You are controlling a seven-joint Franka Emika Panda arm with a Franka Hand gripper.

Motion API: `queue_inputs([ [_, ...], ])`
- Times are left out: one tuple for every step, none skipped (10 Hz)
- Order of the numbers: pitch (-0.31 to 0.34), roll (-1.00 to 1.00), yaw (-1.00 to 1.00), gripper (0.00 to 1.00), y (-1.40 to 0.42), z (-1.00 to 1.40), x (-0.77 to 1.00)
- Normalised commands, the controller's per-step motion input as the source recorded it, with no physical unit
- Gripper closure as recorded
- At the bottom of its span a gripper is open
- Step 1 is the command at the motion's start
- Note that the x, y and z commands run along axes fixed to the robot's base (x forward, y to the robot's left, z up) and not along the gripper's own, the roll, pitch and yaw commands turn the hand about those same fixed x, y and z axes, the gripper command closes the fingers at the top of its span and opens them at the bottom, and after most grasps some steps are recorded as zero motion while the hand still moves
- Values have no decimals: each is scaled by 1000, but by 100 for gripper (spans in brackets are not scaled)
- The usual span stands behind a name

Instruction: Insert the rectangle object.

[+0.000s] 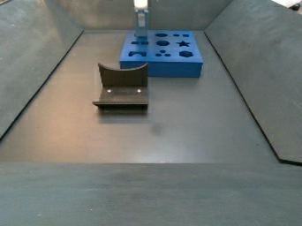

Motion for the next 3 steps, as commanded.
queue_inputs([
  [0,21,-197,100,-160,-769,180],
  [0,-196,-80,100,23,-246,100],
  [39,69,0,100,-46,0,0],
])
